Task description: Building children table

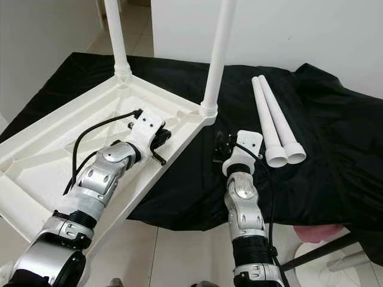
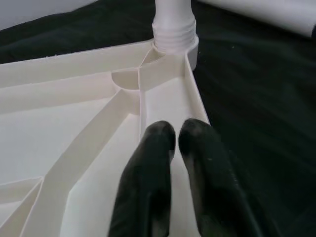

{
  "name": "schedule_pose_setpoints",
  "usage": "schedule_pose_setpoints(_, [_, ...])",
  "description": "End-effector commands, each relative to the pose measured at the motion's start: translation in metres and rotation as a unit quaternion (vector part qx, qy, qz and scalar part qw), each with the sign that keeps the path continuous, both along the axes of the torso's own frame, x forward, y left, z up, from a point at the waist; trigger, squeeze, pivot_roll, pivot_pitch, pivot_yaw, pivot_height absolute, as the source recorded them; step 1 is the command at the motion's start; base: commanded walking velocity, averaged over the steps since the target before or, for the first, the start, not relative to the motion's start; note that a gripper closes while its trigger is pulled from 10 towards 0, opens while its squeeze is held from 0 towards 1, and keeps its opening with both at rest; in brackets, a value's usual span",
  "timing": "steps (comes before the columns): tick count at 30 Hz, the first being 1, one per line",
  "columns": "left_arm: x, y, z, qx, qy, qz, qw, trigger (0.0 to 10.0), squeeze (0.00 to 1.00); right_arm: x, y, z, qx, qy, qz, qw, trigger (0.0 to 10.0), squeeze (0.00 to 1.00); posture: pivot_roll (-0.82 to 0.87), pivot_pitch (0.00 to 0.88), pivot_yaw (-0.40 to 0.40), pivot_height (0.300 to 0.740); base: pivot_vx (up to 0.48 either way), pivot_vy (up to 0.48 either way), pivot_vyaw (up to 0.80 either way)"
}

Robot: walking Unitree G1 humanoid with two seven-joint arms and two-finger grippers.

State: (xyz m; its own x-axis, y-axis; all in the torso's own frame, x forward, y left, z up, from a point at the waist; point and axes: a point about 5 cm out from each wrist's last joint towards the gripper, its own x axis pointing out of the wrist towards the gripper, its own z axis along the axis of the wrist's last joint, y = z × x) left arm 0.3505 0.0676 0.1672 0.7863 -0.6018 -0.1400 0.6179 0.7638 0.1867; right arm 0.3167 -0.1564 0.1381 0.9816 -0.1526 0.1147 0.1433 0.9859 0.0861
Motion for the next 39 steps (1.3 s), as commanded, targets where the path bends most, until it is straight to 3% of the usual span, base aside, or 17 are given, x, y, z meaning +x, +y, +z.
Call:
schedule_pose_setpoints(1, [0.002,0.005,0.01,-0.039,-0.01,0.024,0.999,10.0,1.0,0.0,-0.002,-0.002,0.0,0.006,-0.007,1.0,10.0,0.0,0.0,0.0,-0.023,0.74,0.0,0.0,0.0])
schedule_pose_setpoints(6, [0.002,0.015,0.021,-0.043,-0.047,0.029,0.997,10.0,0.96,0.0,-0.003,-0.003,0.0,0.006,-0.01,1.0,10.0,0.0,0.01,0.0,-0.022,0.74,0.0,0.0,0.0])
schedule_pose_setpoints(7, [0.0,0.022,0.025,-0.039,-0.063,0.026,0.997,10.0,0.36,0.0,-0.003,-0.003,-0.001,0.006,-0.01,1.0,10.0,0.0,0.01,0.0,-0.023,0.74,0.0,0.0,0.0])
schedule_pose_setpoints(8, [0.0,0.022,0.025,-0.039,-0.063,0.026,0.997,10.0,0.36,0.0,-0.003,-0.003,-0.001,0.006,-0.01,1.0,10.0,0.0,0.01,0.0,-0.023,0.74,0.0,0.0,0.0])
schedule_pose_setpoints(9, [-0.003,0.032,0.027,-0.038,-0.073,0.02,0.996,10.0,0.0,-0.001,-0.003,-0.003,-0.002,0.006,-0.009,1.0,10.0,0.0,0.01,0.0,-0.025,0.74,0.0,0.0,0.0])
schedule_pose_setpoints(10, [-0.003,0.032,0.027,-0.038,-0.073,0.02,0.996,10.0,0.0,-0.001,-0.003,-0.003,-0.002,0.006,-0.009,1.0,10.0,0.0,0.01,0.0,-0.025,0.74,0.0,0.0,0.0])
schedule_pose_setpoints(12, [-0.013,0.053,0.029,-0.014,-0.103,0.017,0.994,10.0,0.0,-0.001,-0.002,-0.005,-0.006,0.009,-0.004,1.0,10.0,0.0,0.02,0.0,-0.028,0.74,0.0,0.0,0.0])
schedule_pose_setpoints(13, [-0.013,0.053,0.029,-0.014,-0.103,0.017,0.994,10.0,0.0,-0.001,-0.002,-0.005,-0.006,0.009,-0.004,1.0,10.0,0.0,0.02,0.0,-0.028,0.74,0.0,0.0,0.0])
schedule_pose_setpoints(15, [-0.023,0.071,0.028,0.026,-0.135,0.018,0.99,10.0,0.0,-0.002,0.0,-0.007,-0.009,0.013,0.003,1.0,10.0,0.0,0.03,0.0,-0.036,0.74,0.0,0.0,0.0])
schedule_pose_setpoints(17, [-0.026,0.076,0.027,0.034,-0.142,0.016,0.989,10.0,0.0,-0.002,0.001,-0.008,-0.01,0.013,0.005,1.0,10.0,0.0,0.04,0.0,-0.038,0.74,0.0,0.0,0.0])
schedule_pose_setpoints(22, [-0.029,0.091,0.024,0.04,-0.13,0.007,0.991,10.0,0.0,-0.002,0.002,-0.009,-0.012,0.015,0.01,1.0,10.0,0.0,0.05,0.0,-0.041,0.74,0.0,0.0,0.0])
schedule_pose_setpoints(25, [-0.037,0.119,0.022,0.081,-0.118,-0.001,0.99,10.0,0.0,-0.002,0.004,-0.01,-0.016,0.017,0.016,1.0,10.0,0.0,0.05,0.0,-0.044,0.74,0.0,0.0,0.0])
schedule_pose_setpoints(29, [-0.044,0.134,0.02,0.095,-0.102,-0.013,0.99,10.0,0.0,-0.003,0.005,-0.011,-0.018,0.019,0.02,0.999,10.0,0.0,0.05,0.0,-0.045,0.74,0.0,0.0,0.0])
schedule_pose_setpoints(34, [-0.058,0.17,0.014,0.182,-0.074,-0.009,0.981,10.0,0.0,-0.003,0.006,-0.013,-0.022,0.023,0.028,0.999,10.0,0.0,0.05,0.0,-0.049,0.74,0.0,0.0,0.0])
schedule_pose_setpoints(39, [-0.067,0.189,0.006,0.232,-0.043,-0.006,0.972,10.0,0.0,-0.003,0.006,-0.012,-0.028,0.023,0.033,0.999,10.0,0.0,0.05,0.0,-0.059,0.74,0.0,0.0,0.0])
